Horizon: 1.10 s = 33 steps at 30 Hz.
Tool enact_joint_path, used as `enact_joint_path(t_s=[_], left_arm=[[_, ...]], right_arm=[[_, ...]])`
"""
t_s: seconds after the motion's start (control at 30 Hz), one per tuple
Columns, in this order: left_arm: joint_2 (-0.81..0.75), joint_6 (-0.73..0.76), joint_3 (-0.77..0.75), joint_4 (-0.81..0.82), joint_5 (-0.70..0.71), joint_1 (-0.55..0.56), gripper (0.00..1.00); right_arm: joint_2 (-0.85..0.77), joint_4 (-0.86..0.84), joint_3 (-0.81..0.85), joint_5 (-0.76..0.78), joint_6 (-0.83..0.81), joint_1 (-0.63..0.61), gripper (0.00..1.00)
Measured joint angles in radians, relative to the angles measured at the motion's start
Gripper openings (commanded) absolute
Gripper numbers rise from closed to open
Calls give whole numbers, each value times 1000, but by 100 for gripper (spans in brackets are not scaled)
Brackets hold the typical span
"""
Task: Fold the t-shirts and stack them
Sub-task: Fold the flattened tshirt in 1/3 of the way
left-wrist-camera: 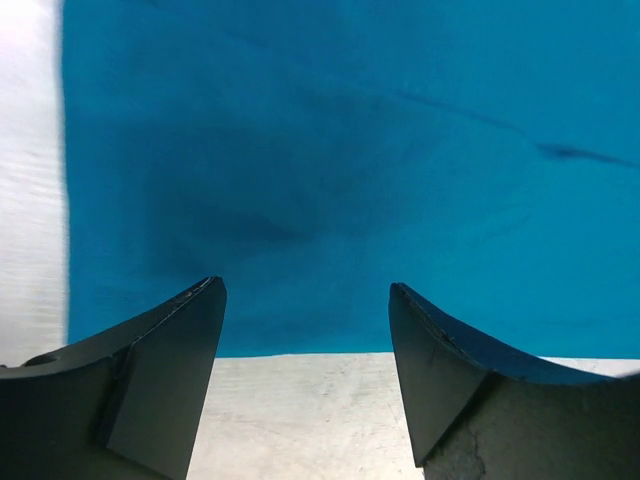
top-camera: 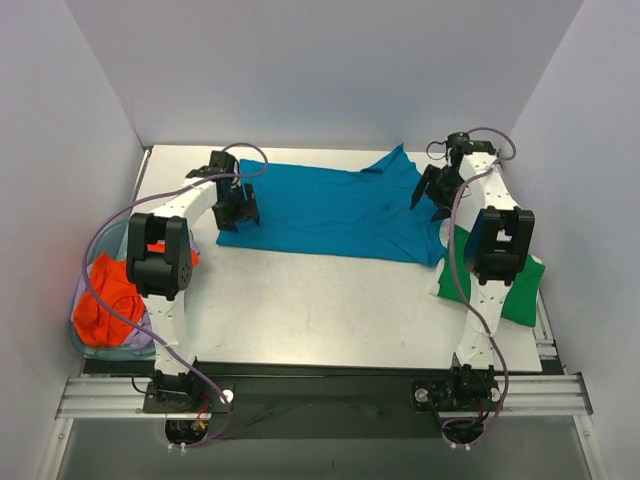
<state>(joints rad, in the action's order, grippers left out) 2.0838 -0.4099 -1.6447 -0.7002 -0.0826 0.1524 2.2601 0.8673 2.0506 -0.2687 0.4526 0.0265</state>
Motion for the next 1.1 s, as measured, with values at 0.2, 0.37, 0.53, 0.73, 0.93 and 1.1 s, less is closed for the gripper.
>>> enact_joint_path(t_s=[0.2,0.37,0.53,0.73,0.93,1.1], left_arm=[[-34,-66,141,84,-53,16,78],[-58,-87,190,127,-57,3,79],[-66,-81,203,133,-42,-18,80],[-66,-59,196,126,-4,-49,80],[-57,-29,180,113,26,-65,80],[-56,-15,178,106,34,-69,81]], right_arm=[[-164,-24,-278,0,-29,-6,55],[-240,-43,-406,2,-42,-19,54],[-281,-63,-484,18,-51,-51,52],[-318,-78,-574,44,-64,-107,50],[-319,-98,-621,72,-71,-131,47],[-319,-124,-621,74,-85,-131,41]])
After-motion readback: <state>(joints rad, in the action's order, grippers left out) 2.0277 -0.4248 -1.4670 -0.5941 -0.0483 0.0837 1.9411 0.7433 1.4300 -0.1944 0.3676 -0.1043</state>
